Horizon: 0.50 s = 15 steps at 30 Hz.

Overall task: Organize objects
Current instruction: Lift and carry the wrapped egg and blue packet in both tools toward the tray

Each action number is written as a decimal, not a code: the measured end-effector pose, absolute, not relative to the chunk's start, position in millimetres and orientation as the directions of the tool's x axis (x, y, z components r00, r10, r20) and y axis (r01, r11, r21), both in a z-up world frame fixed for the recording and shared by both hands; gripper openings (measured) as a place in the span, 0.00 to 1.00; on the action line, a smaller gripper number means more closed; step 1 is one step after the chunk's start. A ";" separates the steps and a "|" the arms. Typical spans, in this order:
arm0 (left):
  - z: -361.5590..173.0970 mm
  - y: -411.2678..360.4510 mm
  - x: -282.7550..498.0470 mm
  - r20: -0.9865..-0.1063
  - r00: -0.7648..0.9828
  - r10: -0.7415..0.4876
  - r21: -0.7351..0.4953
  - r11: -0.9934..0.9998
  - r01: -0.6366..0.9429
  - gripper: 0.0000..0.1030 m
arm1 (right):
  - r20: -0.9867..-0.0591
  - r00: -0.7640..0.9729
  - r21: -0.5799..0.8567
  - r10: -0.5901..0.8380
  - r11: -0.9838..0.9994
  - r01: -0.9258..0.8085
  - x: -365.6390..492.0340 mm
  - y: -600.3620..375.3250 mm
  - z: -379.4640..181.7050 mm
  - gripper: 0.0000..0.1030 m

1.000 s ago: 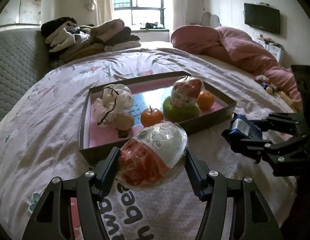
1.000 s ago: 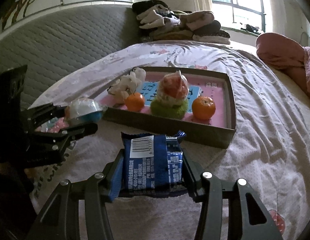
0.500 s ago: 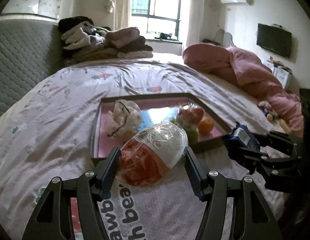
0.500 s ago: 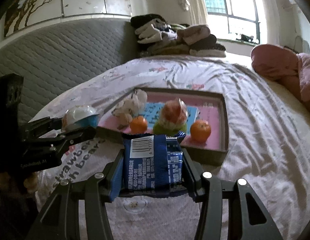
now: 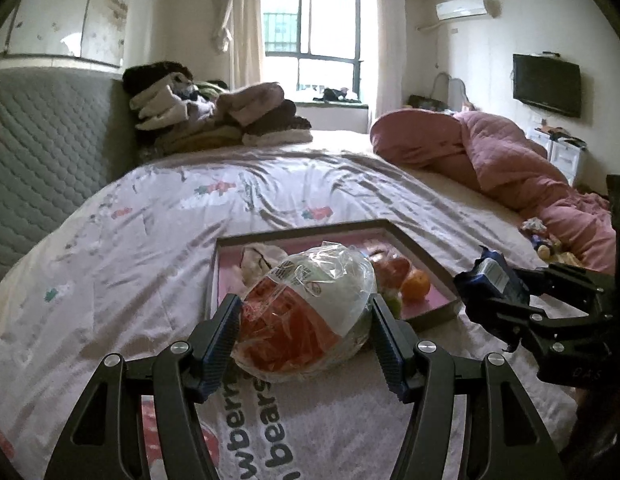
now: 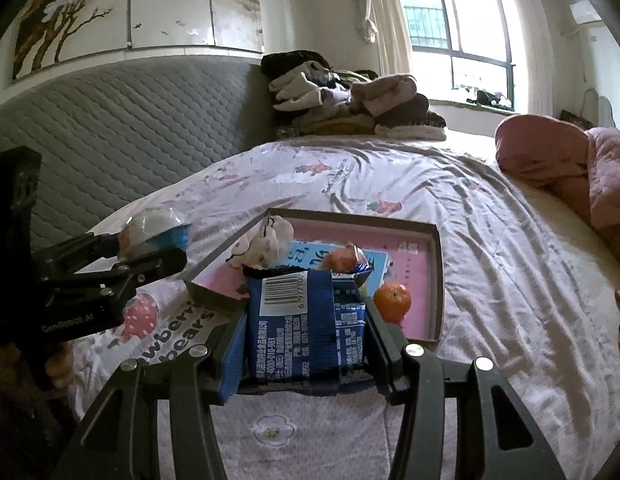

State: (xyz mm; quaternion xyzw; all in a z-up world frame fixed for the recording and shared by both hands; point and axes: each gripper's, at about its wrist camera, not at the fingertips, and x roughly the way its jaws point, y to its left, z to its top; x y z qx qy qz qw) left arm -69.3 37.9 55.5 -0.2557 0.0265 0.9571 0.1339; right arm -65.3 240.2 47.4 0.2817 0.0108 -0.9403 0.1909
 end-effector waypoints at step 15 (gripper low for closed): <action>85.2 26.2 -86.7 -0.442 -0.860 0.255 -0.051 -0.964 -0.260 0.63 | -0.466 -0.806 0.048 -0.363 -0.921 0.387 -81.6 224.6 85.9 0.50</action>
